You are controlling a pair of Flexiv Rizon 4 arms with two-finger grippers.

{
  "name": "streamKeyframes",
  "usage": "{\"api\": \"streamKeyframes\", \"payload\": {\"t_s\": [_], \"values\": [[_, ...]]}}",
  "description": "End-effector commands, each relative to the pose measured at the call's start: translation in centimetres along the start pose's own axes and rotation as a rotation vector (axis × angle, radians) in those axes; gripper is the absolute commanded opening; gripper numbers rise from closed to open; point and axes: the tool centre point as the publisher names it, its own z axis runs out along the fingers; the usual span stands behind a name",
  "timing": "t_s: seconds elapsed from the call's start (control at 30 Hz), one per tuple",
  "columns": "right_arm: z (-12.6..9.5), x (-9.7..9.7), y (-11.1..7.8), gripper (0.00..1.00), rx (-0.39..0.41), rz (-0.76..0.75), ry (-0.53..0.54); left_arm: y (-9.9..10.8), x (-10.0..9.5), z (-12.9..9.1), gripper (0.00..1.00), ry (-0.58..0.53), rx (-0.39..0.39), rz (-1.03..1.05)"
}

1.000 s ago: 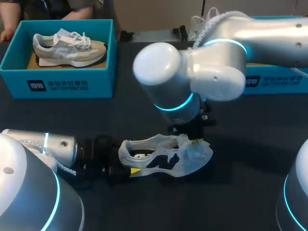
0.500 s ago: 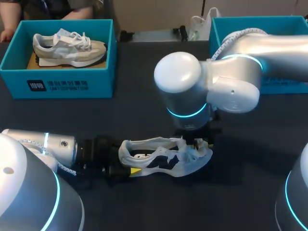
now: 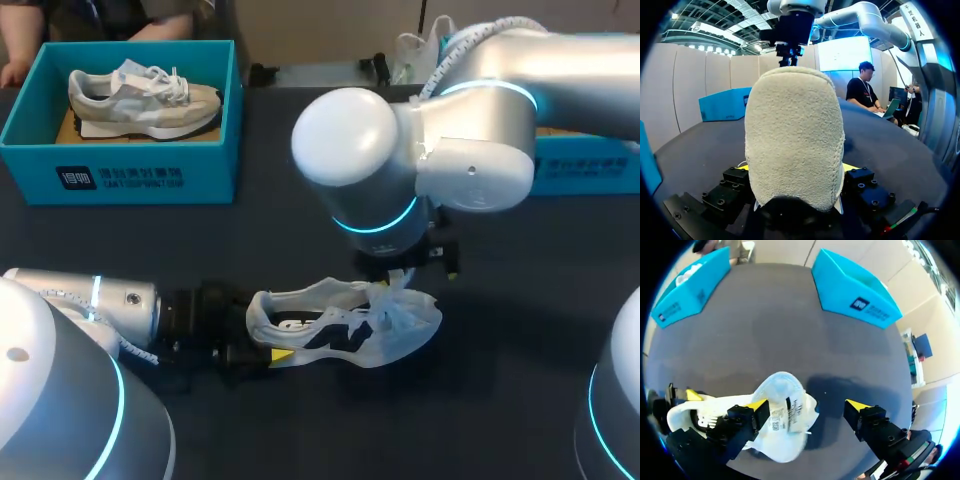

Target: Take the shoe out of the shoebox, open the shoe tongue, remove and reinsert the insole, then place the shoe into the shoebox

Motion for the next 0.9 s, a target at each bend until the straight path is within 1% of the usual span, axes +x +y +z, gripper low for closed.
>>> {"api": "streamKeyframes", "payload": {"t_s": [0.03, 0.27, 0.33, 0.53, 0.57, 0.6, 0.67, 0.7, 0.73, 0.77, 0.87, 0.9], "values": [[-2.6, 0.3, 0.3, 1.00, -0.053, -0.051, -0.030, 0.3, -0.2, 0.1, 0.00, 0.002, -0.005, 0.000], [-5.5, 0.2, 1.5, 1.00, -0.121, -0.141, -0.036, 0.3, -0.2, 0.1, 0.00, 0.002, -0.005, 0.000], [-6.3, 0.4, 1.9, 1.00, -0.153, -0.196, -0.019, 0.3, -0.2, 0.1, 0.00, 0.002, -0.005, 0.000], [-8.7, 1.7, 3.1, 1.00, -0.238, -0.453, 0.052, 0.3, -0.2, 0.1, 0.00, 0.002, -0.005, 0.000], [-8.9, 1.8, 3.2, 1.00, -0.240, -0.471, 0.042, 0.3, -0.2, 0.1, 0.00, 0.002, -0.005, 0.000], [-9.3, 2.1, 3.5, 1.00, -0.256, -0.519, 0.055, 0.3, -0.2, 0.1, 0.00, 0.002, -0.005, 0.000], [-9.9, 2.4, 3.7, 1.00, -0.273, -0.559, 0.055, 0.3, -0.2, 0.1, 0.00, 0.002, -0.005, 0.000], [-10.4, 2.7, 3.9, 1.00, -0.292, -0.611, 0.067, 0.3, -0.2, 0.1, 0.00, 0.002, -0.005, 0.000], [-10.8, 2.9, 4.0, 1.00, -0.305, -0.632, 0.073, 0.3, -0.2, 0.1, 0.00, 0.002, -0.005, 0.000], [-11.0, 3.0, 4.1, 1.00, -0.309, -0.656, 0.073, 0.3, -0.2, 0.1, 0.00, 0.002, -0.005, 0.000], [-12.1, 4.0, 4.7, 1.00, -0.327, -0.803, 0.095, 0.3, -0.2, 0.1, 0.00, 0.002, -0.005, 0.000], [-12.3, 4.3, 4.7, 1.00, -0.326, -0.829, 0.096, 0.3, -0.2, 0.1, 0.00, 0.002, -0.005, 0.000]]}}
